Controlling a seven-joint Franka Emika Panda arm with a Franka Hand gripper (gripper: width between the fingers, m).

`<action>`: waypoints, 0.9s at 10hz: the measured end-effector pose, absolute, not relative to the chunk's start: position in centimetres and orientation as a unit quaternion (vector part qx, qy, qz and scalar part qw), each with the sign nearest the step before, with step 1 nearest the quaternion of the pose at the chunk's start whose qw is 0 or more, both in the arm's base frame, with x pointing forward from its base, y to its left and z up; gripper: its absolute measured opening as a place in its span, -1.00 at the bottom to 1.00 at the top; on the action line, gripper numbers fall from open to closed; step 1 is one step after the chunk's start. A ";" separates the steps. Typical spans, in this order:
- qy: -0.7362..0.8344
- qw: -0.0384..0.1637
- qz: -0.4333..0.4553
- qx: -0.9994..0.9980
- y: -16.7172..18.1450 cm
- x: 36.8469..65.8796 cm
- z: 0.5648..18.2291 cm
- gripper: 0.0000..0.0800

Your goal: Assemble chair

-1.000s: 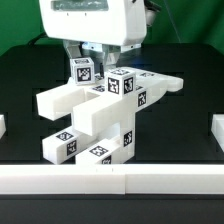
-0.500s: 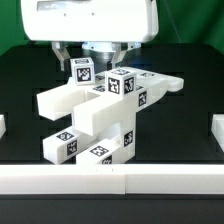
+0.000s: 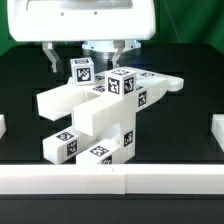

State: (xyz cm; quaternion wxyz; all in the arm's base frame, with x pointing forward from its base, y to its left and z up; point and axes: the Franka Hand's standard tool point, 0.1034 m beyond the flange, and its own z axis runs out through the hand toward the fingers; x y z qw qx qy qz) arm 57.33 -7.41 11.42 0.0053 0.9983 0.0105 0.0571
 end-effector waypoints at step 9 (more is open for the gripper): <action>0.142 0.023 0.050 0.988 -7.9 57.3 11.4 -0.29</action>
Offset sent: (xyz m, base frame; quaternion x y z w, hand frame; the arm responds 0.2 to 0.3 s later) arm 0.0035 0.0002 0.0014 0.0161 -0.0041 -0.1894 0.9818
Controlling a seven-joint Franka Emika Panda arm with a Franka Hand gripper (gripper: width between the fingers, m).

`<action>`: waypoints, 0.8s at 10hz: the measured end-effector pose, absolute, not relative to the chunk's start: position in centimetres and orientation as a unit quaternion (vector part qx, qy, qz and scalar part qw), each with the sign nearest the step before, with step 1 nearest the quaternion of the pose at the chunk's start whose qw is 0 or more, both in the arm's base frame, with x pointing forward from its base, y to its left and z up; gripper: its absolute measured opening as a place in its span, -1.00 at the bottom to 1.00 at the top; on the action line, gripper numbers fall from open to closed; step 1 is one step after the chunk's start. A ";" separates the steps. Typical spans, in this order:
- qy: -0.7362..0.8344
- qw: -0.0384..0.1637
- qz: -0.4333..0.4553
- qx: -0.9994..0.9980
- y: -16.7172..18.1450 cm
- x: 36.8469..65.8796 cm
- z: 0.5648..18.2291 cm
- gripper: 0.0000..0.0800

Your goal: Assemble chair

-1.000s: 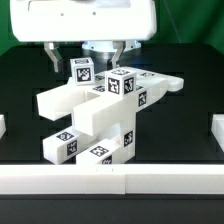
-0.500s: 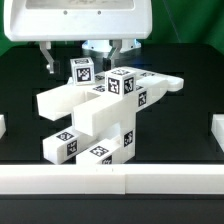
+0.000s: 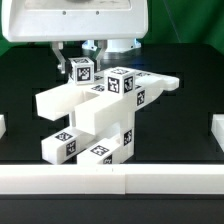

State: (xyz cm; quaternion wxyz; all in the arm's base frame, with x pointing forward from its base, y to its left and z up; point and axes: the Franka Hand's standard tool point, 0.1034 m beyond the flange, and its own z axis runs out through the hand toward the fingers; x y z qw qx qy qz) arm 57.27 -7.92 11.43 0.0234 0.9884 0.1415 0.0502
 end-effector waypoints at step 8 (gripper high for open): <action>-0.172 -0.001 0.057 0.983 -7.8 57.3 11.3 -0.28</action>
Offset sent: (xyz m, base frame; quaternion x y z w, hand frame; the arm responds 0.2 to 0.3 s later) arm -0.0015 -0.0017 -0.0074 0.0006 0.0005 0.2300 0.9732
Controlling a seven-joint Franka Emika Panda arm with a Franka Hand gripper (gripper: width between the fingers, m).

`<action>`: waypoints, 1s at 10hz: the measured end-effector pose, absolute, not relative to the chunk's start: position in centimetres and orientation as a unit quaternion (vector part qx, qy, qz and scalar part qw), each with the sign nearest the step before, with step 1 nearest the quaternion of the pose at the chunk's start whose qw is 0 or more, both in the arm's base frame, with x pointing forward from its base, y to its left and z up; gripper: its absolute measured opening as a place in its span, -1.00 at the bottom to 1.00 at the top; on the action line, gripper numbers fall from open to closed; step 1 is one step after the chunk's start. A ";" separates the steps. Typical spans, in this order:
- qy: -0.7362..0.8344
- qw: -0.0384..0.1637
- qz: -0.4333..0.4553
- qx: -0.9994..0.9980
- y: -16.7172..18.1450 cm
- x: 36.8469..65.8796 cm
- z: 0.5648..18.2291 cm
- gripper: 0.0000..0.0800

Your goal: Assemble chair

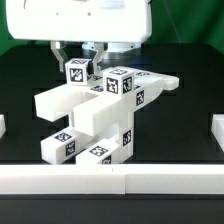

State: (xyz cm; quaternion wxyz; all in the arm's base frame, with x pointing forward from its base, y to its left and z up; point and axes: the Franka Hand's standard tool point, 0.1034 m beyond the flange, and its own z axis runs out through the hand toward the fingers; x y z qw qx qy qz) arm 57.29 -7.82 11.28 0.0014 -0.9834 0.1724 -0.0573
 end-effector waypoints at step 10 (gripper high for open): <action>0.535 0.045 -0.046 -0.843 -7.3 57.4 11.2 -0.28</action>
Offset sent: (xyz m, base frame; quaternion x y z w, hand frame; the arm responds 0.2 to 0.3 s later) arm 0.0000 0.0000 0.0000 0.0000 0.0000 0.2571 0.9664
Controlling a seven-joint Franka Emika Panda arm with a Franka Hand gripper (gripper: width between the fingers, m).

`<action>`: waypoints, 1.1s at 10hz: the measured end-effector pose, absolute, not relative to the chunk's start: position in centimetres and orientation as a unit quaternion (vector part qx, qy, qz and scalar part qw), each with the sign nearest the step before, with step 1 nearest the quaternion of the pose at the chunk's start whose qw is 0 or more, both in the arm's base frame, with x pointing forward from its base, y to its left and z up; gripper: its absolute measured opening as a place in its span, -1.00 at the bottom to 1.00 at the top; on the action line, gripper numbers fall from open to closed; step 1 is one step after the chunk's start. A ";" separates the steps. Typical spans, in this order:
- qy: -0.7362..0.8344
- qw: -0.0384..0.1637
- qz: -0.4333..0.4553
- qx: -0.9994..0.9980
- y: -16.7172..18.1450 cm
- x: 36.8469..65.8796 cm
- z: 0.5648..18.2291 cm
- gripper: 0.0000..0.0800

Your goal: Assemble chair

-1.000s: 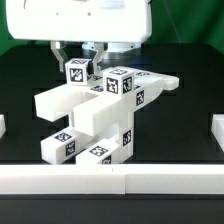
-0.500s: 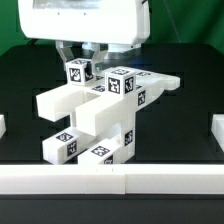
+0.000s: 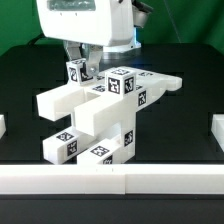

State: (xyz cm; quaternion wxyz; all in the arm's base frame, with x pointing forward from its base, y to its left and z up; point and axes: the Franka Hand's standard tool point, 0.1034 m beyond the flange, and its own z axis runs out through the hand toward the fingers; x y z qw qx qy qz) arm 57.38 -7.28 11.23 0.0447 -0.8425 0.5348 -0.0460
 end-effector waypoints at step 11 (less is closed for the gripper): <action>0.600 0.053 -0.039 -0.797 -6.4 57.6 11.2 0.60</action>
Offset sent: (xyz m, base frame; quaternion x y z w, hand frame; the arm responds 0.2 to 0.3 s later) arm -0.0006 0.0052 -0.0062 -0.0162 -0.0038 0.1734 0.9847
